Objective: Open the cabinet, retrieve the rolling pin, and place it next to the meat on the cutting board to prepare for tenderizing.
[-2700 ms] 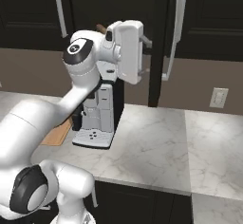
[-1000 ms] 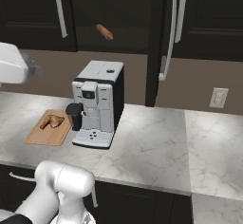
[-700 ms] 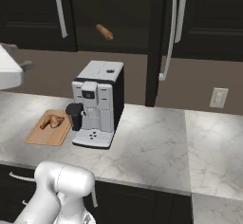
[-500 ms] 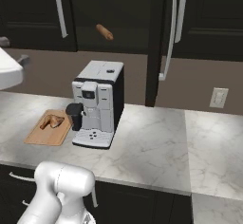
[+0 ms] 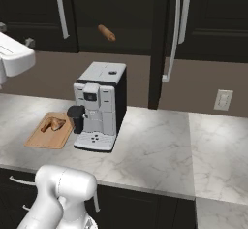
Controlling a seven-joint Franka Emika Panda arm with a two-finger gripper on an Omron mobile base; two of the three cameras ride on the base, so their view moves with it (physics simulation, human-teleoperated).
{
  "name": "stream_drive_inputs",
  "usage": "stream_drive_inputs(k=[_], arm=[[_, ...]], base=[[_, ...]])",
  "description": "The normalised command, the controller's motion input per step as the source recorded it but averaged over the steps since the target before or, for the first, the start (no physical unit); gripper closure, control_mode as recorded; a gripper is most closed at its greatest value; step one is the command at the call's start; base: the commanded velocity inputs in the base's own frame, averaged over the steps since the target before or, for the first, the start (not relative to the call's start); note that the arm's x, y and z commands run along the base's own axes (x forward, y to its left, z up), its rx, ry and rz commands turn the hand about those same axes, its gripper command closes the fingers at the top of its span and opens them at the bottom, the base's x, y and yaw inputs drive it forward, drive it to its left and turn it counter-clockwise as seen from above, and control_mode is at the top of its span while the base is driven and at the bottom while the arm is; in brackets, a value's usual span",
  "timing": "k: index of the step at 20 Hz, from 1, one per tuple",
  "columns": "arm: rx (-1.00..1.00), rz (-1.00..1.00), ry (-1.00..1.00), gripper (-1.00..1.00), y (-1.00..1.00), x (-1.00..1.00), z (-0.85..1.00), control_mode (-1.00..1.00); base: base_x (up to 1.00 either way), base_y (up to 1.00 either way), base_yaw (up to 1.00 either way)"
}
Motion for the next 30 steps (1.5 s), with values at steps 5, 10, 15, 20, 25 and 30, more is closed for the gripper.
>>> stream_drive_inputs(k=[5,10,15,20,25,30], arm=[[-0.12,0.08,-0.01,-1.00,0.38,0.20,0.16,-1.00],[-0.18,0.01,0.00,-1.00,0.23,0.37,0.02,-1.00],[-0.12,0.00,0.00,-1.00,0.05,0.54,-0.02,-1.00],[-0.04,0.03,0.00,-1.00,0.00,0.51,-0.09,-1.00],[-0.02,0.04,-0.01,-1.00,0.00,0.41,-0.12,-1.00],[0.00,0.02,-0.01,-1.00,0.01,0.18,-0.04,-1.00]], base=[[0.00,0.00,0.00],[0.00,0.00,0.00],[0.00,0.00,0.00],[0.00,0.00,0.00],[0.00,0.00,0.00],[0.00,0.00,0.00]])
